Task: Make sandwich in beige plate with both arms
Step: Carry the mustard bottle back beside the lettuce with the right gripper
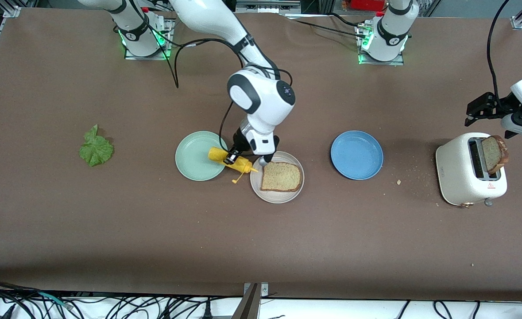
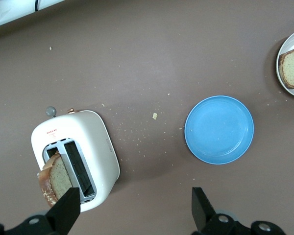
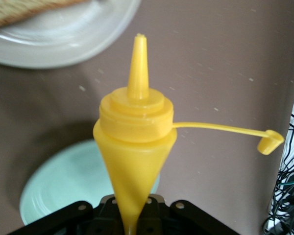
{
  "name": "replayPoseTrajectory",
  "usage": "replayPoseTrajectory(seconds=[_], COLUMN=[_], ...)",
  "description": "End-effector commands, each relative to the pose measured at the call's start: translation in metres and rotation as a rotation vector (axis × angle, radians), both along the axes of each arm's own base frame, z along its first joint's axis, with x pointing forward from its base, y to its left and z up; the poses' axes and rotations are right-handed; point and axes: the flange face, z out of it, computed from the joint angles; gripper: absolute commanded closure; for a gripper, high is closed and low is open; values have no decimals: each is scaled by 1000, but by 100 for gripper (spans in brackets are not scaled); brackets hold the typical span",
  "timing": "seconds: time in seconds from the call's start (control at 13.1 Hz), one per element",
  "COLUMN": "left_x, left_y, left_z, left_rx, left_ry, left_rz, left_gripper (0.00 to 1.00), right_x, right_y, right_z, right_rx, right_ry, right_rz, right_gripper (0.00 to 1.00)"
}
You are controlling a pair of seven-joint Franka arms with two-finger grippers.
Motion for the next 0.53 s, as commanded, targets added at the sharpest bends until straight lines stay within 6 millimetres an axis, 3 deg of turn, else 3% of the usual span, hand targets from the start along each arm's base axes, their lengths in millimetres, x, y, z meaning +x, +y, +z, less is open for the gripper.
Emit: replayPoseTrajectory(seconds=[0.0,0.23,0.46], left_x=[-2,-1,-1], left_y=[1,1,1], left_z=[5,4,4], left_rx=[19,20,20], left_ry=[-5,-4,-4], left_rz=[-12,-12,-12], left_gripper=[0,0,0], right_x=[27,54,73], right_y=[-53,-126,-211], right_z=[75,126,160], right_rx=[108,233,372], right_ry=[112,193,261], right_rz=[14,31,52], right_gripper=[100,100,100])
